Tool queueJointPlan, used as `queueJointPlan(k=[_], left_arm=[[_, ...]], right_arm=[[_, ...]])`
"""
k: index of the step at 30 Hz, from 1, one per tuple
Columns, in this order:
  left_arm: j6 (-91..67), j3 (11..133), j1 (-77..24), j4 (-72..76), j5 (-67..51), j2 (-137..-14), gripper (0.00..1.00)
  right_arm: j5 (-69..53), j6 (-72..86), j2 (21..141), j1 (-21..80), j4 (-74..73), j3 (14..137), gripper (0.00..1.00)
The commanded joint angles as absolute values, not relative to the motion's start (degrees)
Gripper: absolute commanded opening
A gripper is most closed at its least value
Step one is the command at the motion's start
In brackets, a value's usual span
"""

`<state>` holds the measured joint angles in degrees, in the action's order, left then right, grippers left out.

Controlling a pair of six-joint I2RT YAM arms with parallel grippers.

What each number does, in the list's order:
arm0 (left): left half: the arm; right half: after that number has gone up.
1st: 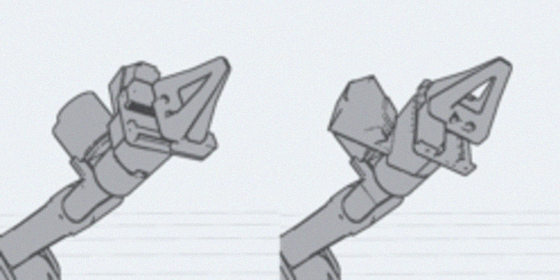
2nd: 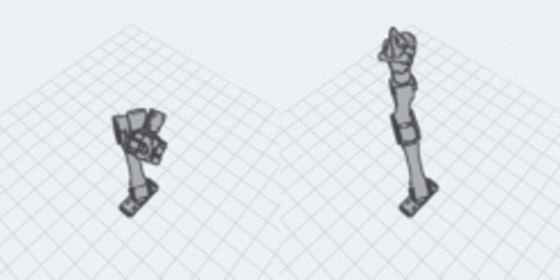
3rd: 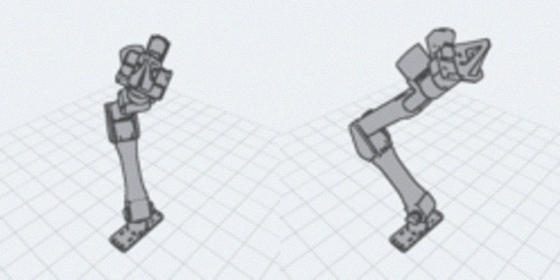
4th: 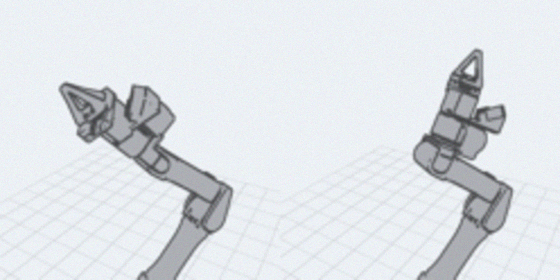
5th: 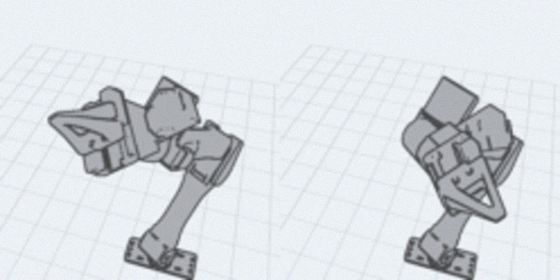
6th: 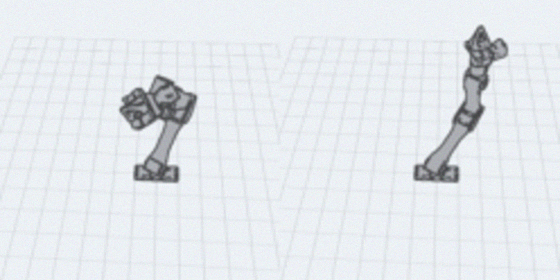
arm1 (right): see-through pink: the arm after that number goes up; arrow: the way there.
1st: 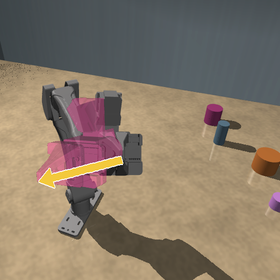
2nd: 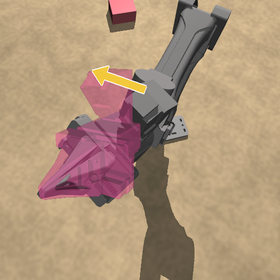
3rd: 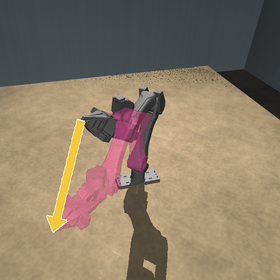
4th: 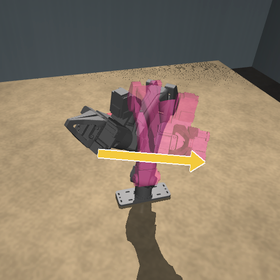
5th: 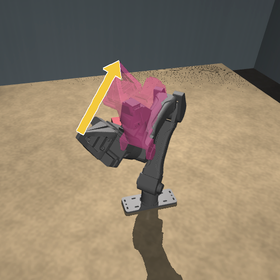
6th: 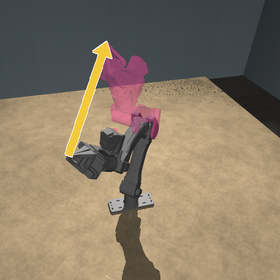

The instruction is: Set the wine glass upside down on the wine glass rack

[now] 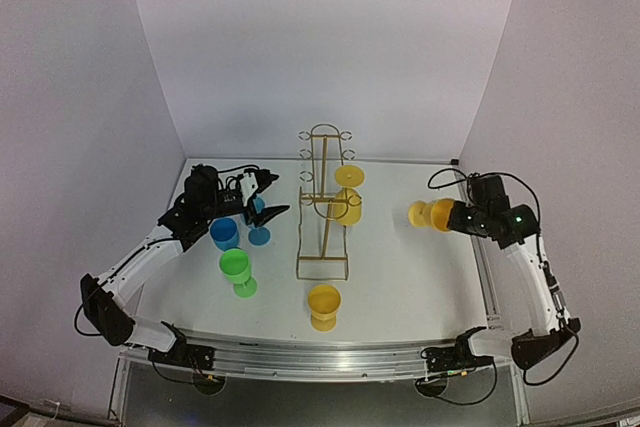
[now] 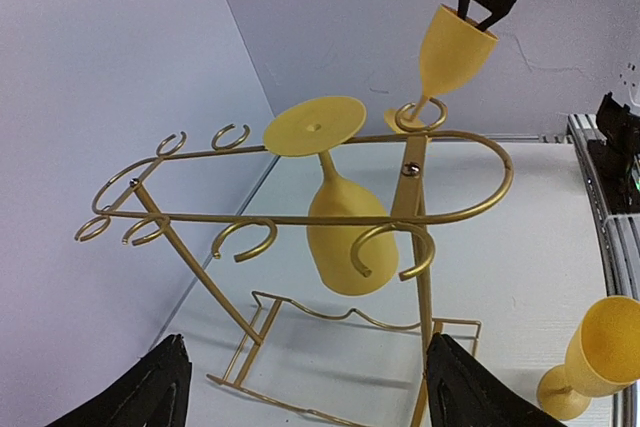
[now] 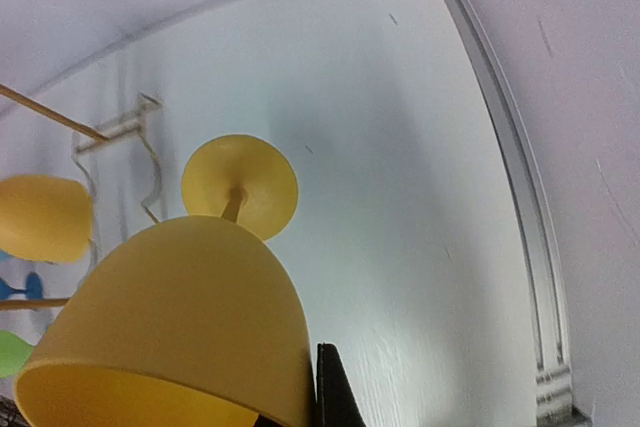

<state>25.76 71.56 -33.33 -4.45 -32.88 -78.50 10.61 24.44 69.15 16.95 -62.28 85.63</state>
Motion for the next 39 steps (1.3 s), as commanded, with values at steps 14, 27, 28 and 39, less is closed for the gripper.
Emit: queueJointPlan(k=[14, 27, 28, 39], left_arm=[[6.8, 88.0, -31.6, 12.9, -41.9, -82.6, 0.77], [-13.9, 100.7, -39.8, 22.4, -36.7, -91.2, 0.77], [-10.3, 100.1, -40.6, 22.6, -34.0, -90.7, 0.76], [36.6, 98.3, -48.8, 40.6, -15.7, -95.8, 0.72]], right_arm=[[-27.2, 21.4, 70.4, 20.2, 30.4, 76.4, 0.0], [-3.9, 1.9, 84.9, 37.8, 52.6, 85.2, 0.0], [-1.3, 1.2, 85.9, 38.7, 53.4, 86.0, 0.0], [22.7, -11.0, 100.4, 51.9, 58.9, 102.7, 0.0]])
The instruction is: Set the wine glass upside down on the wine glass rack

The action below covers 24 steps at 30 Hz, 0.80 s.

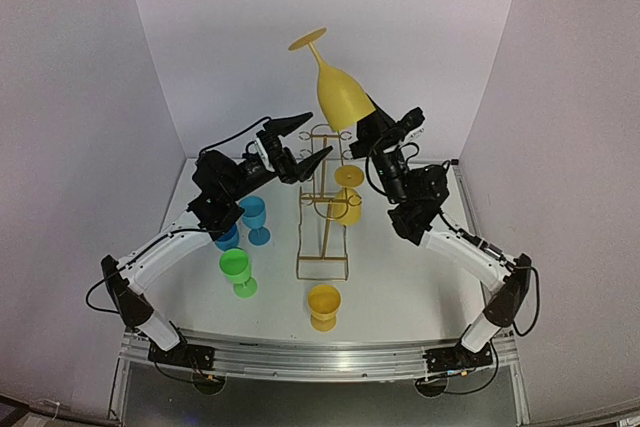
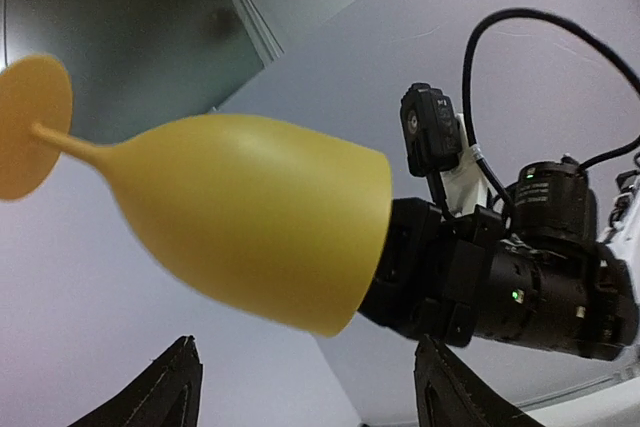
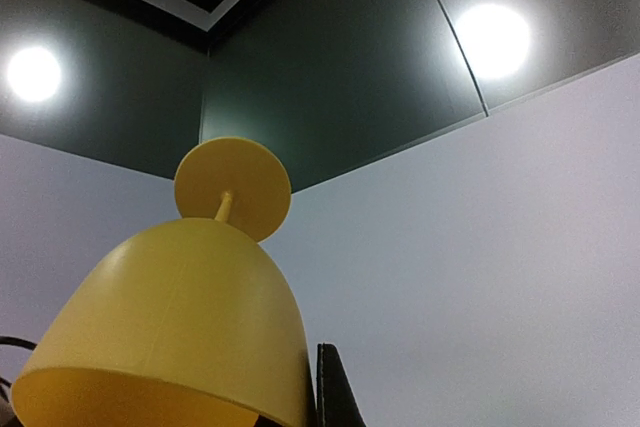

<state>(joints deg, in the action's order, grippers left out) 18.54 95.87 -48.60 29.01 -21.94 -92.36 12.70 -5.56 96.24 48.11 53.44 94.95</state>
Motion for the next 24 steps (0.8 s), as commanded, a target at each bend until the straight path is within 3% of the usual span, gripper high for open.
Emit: queueJointPlan(k=[1, 15, 24], left_arm=[[38.9, 98.6, -48.9, 42.9, -15.4, -96.5, 0.72], [42.9, 100.5, -49.7, 54.9, -7.9, -99.1, 0.5], [43.0, 103.3, -49.7, 56.3, -6.1, -100.6, 0.41]], right_arm=[[23.1, -12.2, 101.9, 52.9, 59.1, 104.5, 0.0], [30.0, -14.3, 109.1, 55.5, 60.2, 112.7, 0.0], [29.9, -16.3, 111.4, 56.4, 60.2, 114.4, 0.0]])
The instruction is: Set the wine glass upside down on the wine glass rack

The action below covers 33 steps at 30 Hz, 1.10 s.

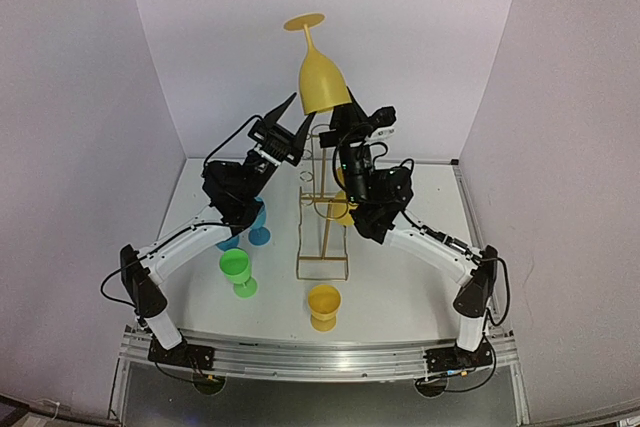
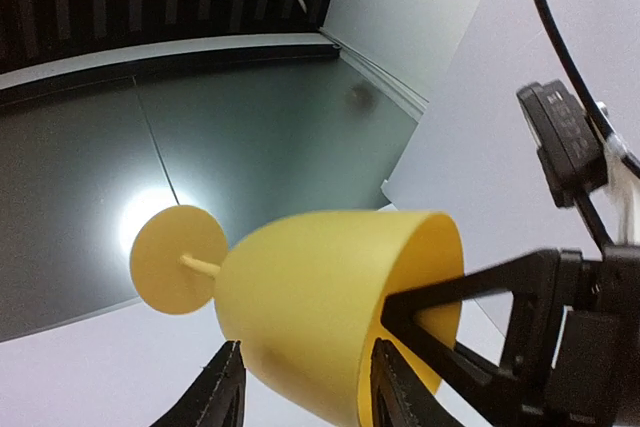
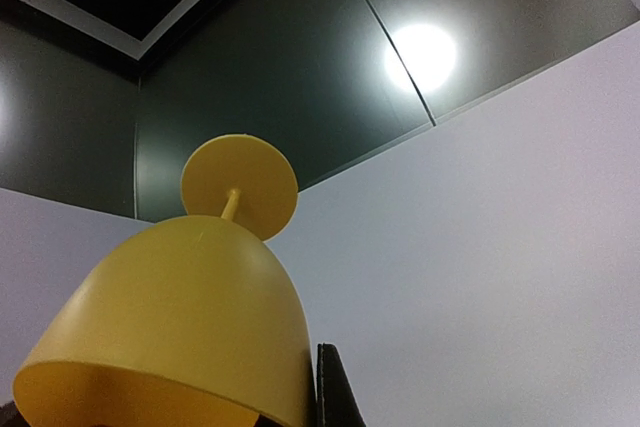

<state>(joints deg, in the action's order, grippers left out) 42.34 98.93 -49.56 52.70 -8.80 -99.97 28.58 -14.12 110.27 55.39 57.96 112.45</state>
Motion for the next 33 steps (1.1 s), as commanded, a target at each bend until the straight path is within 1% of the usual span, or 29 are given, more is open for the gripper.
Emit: queueJointPlan(k=[1, 2, 4, 7, 9, 11, 15, 16, 17, 18, 20, 21, 24, 25, 26, 28, 31, 33], left_arm=[[43.0, 103.9, -49.7, 56.4, -5.8, -100.9, 0.39], [42.9, 104.3, -49.7, 56.5, -5.5, -101.1, 0.36], [42.5, 104.5, -49.7, 56.0, -4.8, -101.3, 0.28], [42.1, 105.0, -49.7, 54.8, -2.4, -101.5, 0.14], [42.3, 104.8, -49.7, 54.8, -1.6, -101.4, 0.03], [42.6, 104.6, -49.7, 54.8, -1.5, -101.4, 0.0], [44.7, 104.3, -49.6, 55.0, -2.2, -101.4, 0.0], [45.5, 104.1, -49.5, 55.1, -2.5, -101.4, 0.0], [46.3, 103.9, -49.3, 55.4, -2.8, -101.5, 0.0], [47.1, 103.7, -49.0, 55.9, -3.2, -101.5, 0.0], [48.6, 102.8, -48.0, 57.9, -4.7, -101.6, 0.0], [49.5, 102.1, -47.7, 59.0, -5.5, -101.6, 0.0], [52.5, 99.6, -46.9, 63.4, -9.3, -101.5, 0.0], [53.6, 98.8, -46.7, 64.8, -10.9, -101.5, 0.0], [54.7, 98.0, -46.6, 66.0, -12.4, -101.6, 0.0], [56.2, 96.4, -46.4, 68.4, -14.7, -101.6, 0.0], [58.3, 94.9, -45.9, 70.8, -17.3, -101.8, 0.0], [59.8, 94.1, -45.6, 73.0, -19.8, -102.4, 0.0]], right_arm=[[30.0, -16.7, 111.5, 56.5, 60.2, 114.2, 0.0], [30.0, -17.1, 111.6, 56.6, 60.2, 113.9, 0.0], [30.0, -17.6, 111.6, 56.6, 60.3, 113.4, 0.0], [29.4, -18.2, 111.4, 56.6, 60.8, 112.3, 0.0], [28.5, -18.5, 111.3, 56.6, 60.9, 111.8, 0.0], [27.7, -19.3, 111.1, 56.7, 60.9, 111.1, 0.0], [25.8, -20.6, 110.2, 56.6, 60.9, 108.5, 0.0], [25.4, -20.7, 109.6, 56.6, 60.7, 107.4, 0.02], [25.1, -20.7, 108.7, 56.7, 60.5, 106.0, 0.06], [24.9, -20.7, 107.7, 56.7, 59.9, 104.1, 0.17], [25.0, -20.3, 105.0, 56.6, 57.6, 100.1, 0.45], [24.9, -20.0, 103.2, 56.6, 56.5, 98.4, 0.56], [23.0, -19.1, 97.7, 56.5, 50.7, 92.6, 0.76], [21.8, -18.8, 95.7, 56.5, 46.4, 91.3, 0.83], [20.9, -18.3, 93.7, 56.4, 42.3, 90.1, 0.88], [19.7, -16.7, 89.5, 56.0, 35.3, 88.1, 0.9], [16.4, -14.3, 83.9, 55.0, 26.2, 85.4, 0.92], [12.8, -10.8, 80.8, 53.4, 19.8, 85.9, 0.91]])
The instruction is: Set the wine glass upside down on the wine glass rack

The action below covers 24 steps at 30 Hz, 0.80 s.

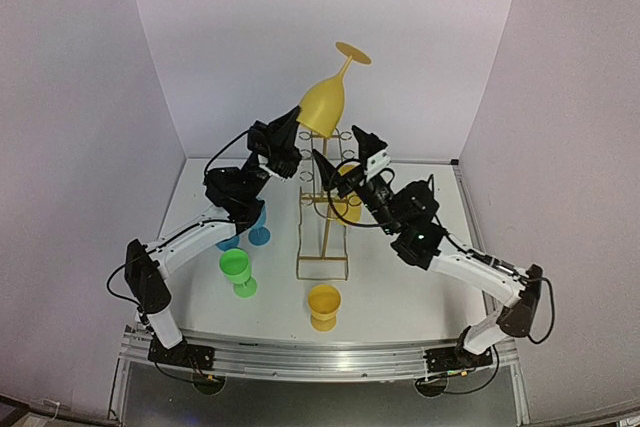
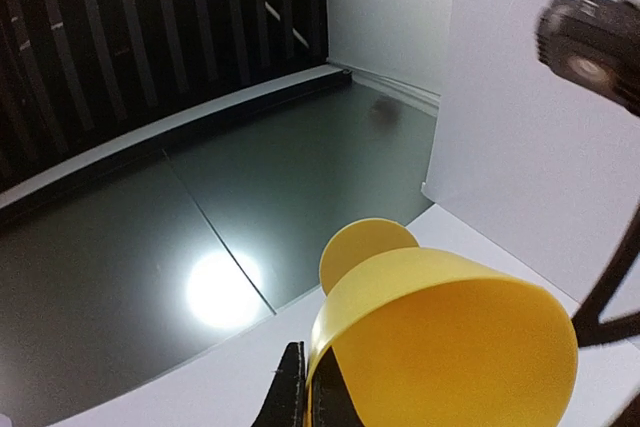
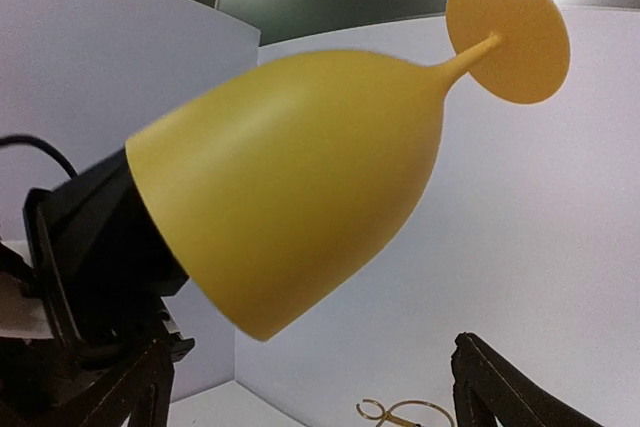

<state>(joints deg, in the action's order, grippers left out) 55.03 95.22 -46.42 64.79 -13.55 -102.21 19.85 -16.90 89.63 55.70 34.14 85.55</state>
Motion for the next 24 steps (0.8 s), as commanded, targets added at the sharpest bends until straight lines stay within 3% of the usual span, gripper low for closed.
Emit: queueJointPlan(k=[1, 5, 9, 15, 24], left_arm=[[61.0, 93.8, -45.5, 74.3, -21.2, -103.0, 0.0], [64.0, 93.6, -45.3, 79.5, -26.0, -105.3, 0.0], [65.9, 92.9, -45.3, 81.3, -28.4, -105.8, 0.0], [67.3, 93.0, -45.4, 82.6, -30.0, -106.4, 0.0], [68.3, 94.9, -45.4, 82.6, -29.8, -107.6, 0.0]], right_arm=[[10.0, -8.2, 80.0, 52.3, 15.3, 87.0, 0.91], [-4.1, 4.6, 80.2, 46.0, 2.8, 93.8, 0.9], [-16.5, 16.7, 83.5, 40.3, 1.8, 98.3, 0.89], [-21.8, 24.2, 91.4, 39.9, 2.3, 108.1, 0.94], [-26.1, 31.9, 95.6, 39.9, 9.7, 108.6, 0.93]])
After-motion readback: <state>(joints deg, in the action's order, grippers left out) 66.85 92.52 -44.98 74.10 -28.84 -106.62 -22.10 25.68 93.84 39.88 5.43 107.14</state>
